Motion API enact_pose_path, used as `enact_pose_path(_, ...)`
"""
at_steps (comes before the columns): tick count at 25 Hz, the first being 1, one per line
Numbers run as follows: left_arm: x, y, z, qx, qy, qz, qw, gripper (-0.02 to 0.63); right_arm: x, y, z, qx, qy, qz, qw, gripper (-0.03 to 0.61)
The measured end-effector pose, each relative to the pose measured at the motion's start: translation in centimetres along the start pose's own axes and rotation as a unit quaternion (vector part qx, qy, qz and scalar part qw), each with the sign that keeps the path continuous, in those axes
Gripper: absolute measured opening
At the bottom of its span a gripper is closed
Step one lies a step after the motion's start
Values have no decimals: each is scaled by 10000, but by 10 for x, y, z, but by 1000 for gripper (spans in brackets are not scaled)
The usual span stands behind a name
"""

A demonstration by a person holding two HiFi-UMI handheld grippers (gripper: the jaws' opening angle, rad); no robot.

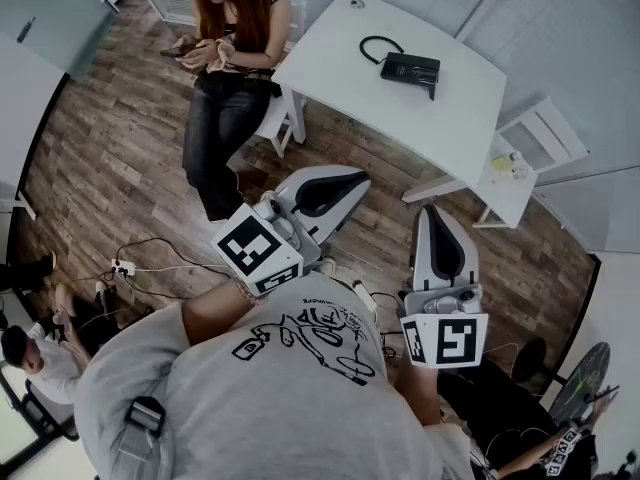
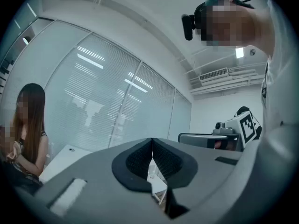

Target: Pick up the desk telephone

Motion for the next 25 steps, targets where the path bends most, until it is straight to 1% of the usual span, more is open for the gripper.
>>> enact_pose_path(4,3,1,-1,16,54,26,10000,5,0,4,-6,-9,54,8,10000,5)
enact_pose_path(8,0,9,-5,24,47,25,10000,5,-8,0,-12,133,109,-26,9998,6)
enact_pose_path(11,-6,19,-11,58,41,13,10000,5,-16,-8,-19,205,40,-75,9998,6)
enact_pose_path(14,-16,29,-16,62,29,-14,10000,5,-22,-17,-23,280,-52,-20,9996,6)
enact_pose_path(21,-50,53,-13,-70,183,-143,9997,5,-46,-43,-18,213,-116,-20,9997,6)
enact_pose_path(25,-60,51,-11,-129,231,-196,9995,5,-43,-55,-9,117,-195,-78,9997,6)
Point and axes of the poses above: the fingertips, and each gripper's own axes: y backward along the fingers, x to its right, z out of its underside, the point moved 9 cm from there along y, backward along the fingers, and after that the axes turned 9 degrees about y, right-handed, at the moved point
